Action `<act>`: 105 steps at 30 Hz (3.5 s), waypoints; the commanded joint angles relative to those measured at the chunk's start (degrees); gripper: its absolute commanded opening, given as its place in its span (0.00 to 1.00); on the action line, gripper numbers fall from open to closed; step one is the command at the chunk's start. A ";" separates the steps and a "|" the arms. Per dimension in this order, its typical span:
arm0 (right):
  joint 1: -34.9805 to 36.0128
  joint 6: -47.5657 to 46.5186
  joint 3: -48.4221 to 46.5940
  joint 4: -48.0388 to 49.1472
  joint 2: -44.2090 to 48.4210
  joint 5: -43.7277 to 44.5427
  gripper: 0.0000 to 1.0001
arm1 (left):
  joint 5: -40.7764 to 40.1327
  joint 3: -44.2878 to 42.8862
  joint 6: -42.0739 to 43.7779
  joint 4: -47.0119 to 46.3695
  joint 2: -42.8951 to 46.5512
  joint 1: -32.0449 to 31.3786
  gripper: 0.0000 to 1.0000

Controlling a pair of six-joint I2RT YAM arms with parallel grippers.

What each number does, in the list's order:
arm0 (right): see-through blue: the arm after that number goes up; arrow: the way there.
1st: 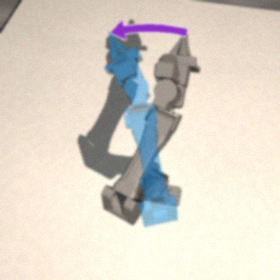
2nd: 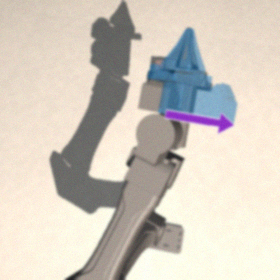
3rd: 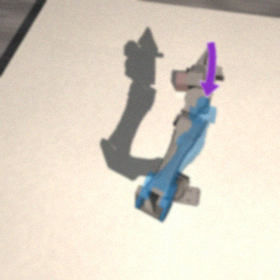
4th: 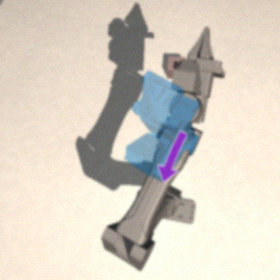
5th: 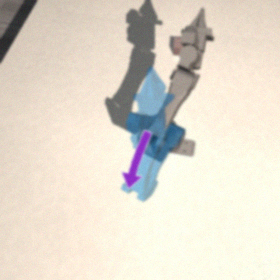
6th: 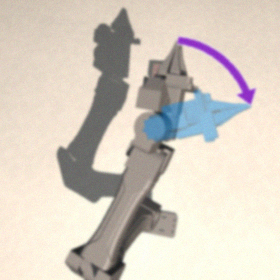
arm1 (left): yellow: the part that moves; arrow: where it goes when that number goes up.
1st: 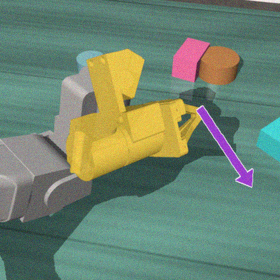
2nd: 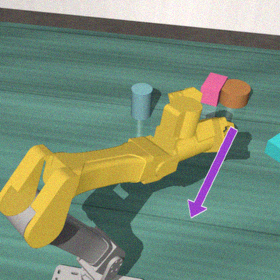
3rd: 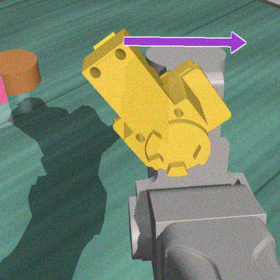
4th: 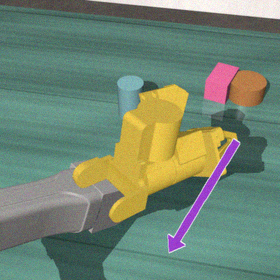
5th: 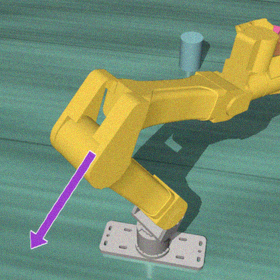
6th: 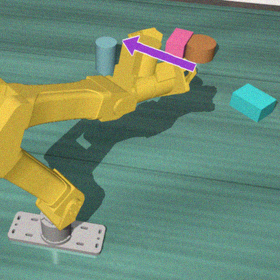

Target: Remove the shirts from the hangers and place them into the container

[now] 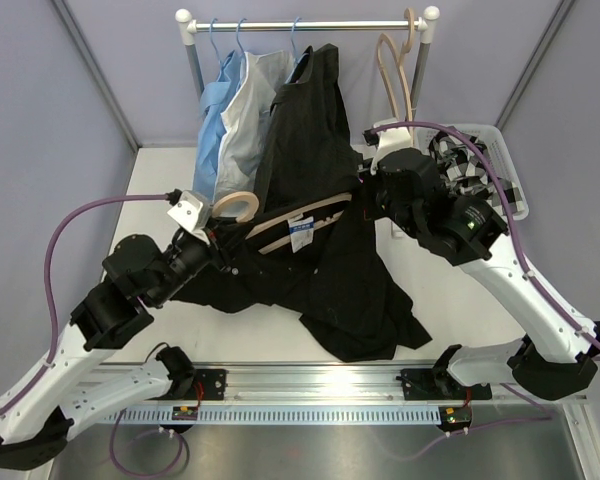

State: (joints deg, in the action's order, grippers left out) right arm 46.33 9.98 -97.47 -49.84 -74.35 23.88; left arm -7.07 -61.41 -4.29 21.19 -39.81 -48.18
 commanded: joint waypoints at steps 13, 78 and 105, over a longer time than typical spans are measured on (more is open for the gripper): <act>-11.17 -7.69 4.65 -5.44 4.91 -3.91 0.00 | -4.28 -1.34 3.86 6.58 9.67 1.07 0.00; -10.38 -41.44 0.79 -16.51 -2.47 -61.84 0.81 | 41.52 -20.33 15.54 13.35 -19.07 5.47 0.00; -10.11 -41.62 4.65 -12.65 -0.10 -62.64 0.00 | 48.12 -21.12 15.02 13.26 -21.10 7.93 0.00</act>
State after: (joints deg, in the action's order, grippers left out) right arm 36.53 -32.51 -93.65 -66.28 -76.47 -40.49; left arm 38.26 -80.09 11.16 36.34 -61.04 -40.03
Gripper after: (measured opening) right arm 0.098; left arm 0.125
